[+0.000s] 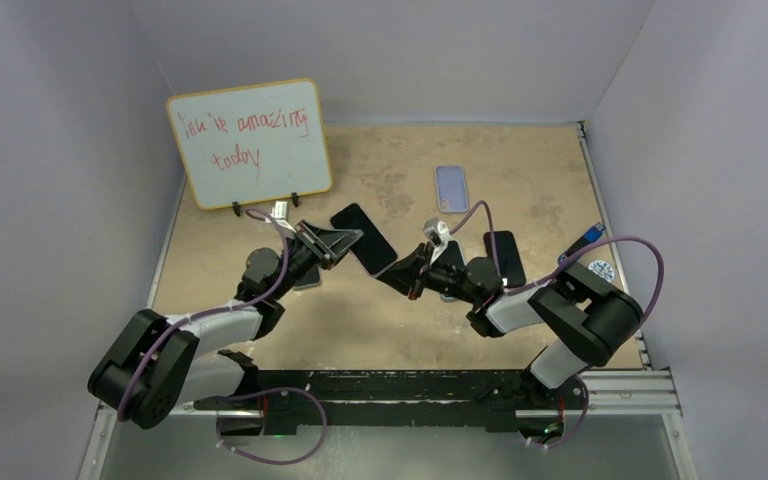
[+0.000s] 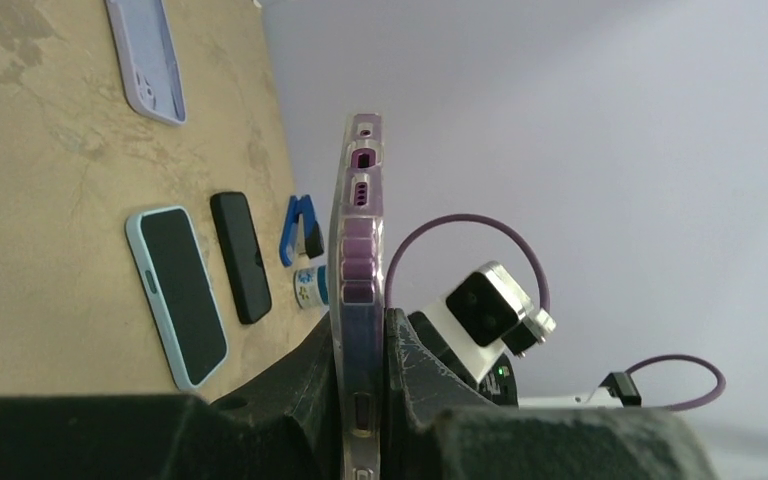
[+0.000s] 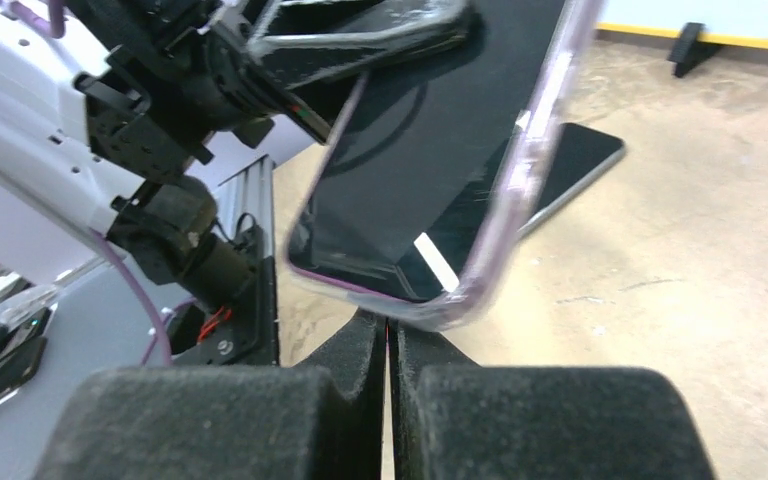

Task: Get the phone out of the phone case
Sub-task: Remove the phone case from the phone.

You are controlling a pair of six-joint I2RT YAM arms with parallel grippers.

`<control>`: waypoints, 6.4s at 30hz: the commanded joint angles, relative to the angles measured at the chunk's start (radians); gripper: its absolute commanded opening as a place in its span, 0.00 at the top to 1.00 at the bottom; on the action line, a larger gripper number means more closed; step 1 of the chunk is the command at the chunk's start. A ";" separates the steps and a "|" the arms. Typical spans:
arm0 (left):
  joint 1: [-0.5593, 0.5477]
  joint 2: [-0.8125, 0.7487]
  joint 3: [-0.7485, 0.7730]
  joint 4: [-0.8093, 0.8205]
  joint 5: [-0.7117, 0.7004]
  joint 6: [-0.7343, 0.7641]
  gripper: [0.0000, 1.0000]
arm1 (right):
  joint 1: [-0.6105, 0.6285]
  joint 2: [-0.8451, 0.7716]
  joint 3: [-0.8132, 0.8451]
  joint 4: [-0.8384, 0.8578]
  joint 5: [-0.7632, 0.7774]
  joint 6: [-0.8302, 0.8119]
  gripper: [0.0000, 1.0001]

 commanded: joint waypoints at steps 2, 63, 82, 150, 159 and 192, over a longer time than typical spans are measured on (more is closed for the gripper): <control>0.018 0.017 0.080 0.041 0.229 0.065 1.00 | -0.051 -0.043 -0.008 0.227 0.023 -0.052 1.00; 0.105 -0.088 0.327 -0.292 0.688 0.500 1.00 | -0.109 -0.332 0.267 -0.861 -0.504 -0.441 0.53; 0.097 -0.061 0.313 -0.227 0.715 0.401 1.00 | -0.088 -0.305 0.283 -0.917 -0.531 -0.557 0.94; 0.104 -0.193 0.112 -0.421 0.106 0.306 1.00 | -0.008 -0.406 0.158 -0.825 0.222 -0.218 0.13; 0.097 -0.132 0.086 -0.323 0.062 0.277 1.00 | 0.026 -0.363 0.194 -0.850 0.252 -0.172 0.11; 0.046 -0.142 0.104 -0.450 -0.036 0.361 1.00 | 0.219 -0.114 0.545 -1.343 0.417 -0.278 0.18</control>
